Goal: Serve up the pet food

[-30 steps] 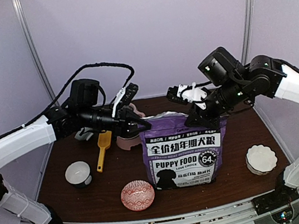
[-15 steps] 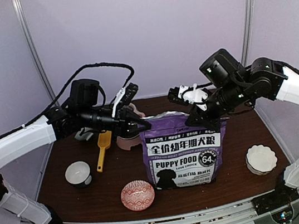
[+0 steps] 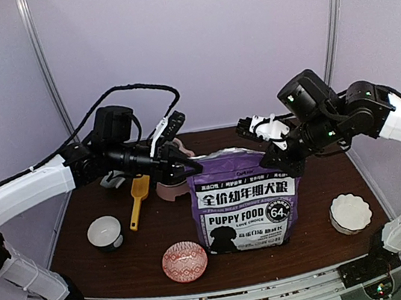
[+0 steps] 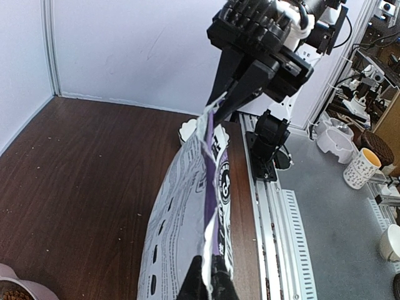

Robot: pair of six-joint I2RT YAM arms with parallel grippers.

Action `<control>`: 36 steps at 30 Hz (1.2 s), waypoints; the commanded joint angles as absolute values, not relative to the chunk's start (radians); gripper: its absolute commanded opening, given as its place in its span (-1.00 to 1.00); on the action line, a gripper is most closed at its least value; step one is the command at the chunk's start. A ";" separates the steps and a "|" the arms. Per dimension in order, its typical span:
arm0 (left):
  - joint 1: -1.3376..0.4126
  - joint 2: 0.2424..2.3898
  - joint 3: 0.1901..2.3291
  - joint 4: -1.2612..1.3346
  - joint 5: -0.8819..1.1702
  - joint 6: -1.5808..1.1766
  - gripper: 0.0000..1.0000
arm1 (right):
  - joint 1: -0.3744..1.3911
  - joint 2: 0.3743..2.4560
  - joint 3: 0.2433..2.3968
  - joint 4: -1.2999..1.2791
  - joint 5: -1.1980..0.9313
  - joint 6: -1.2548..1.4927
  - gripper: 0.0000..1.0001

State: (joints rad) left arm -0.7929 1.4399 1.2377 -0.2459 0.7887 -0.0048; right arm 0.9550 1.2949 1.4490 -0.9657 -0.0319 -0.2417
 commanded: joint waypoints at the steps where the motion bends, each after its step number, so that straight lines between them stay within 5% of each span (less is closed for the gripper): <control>1: -0.783 1.419 1.235 -0.232 0.810 0.003 -1.00 | 0.935 1.278 1.434 -0.993 0.034 -0.231 -1.00; 7: -0.780 1.417 1.235 -0.232 0.812 0.004 -1.00 | 0.934 1.267 1.426 -0.994 0.069 -0.218 -0.99; 14: -0.779 1.414 1.234 -0.232 0.811 0.003 -1.00 | 0.925 1.228 1.393 -0.995 0.096 -0.196 -0.54; 17: -0.779 1.414 1.235 -0.231 0.811 0.003 -1.00 | 0.921 1.218 1.380 -0.994 0.098 -0.189 -0.60; 20: -0.780 1.413 1.235 -0.230 0.811 0.003 -1.00 | 0.917 1.212 1.372 -0.994 0.098 -0.186 -1.00; 29: -0.778 1.414 1.235 -0.230 0.811 0.002 -1.00 | 0.909 1.179 1.336 -0.958 0.114 -0.170 -0.98; 36: -0.778 1.416 1.235 -0.231 0.808 0.001 -1.00 | 0.863 1.122 1.278 -0.920 0.102 -0.131 -0.29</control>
State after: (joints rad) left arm -0.7910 1.4399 1.2358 -0.2398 0.7887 -0.0048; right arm 0.9115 1.1683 1.3201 -0.9085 0.0322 -0.1715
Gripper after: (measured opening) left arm 0.021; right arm 0.289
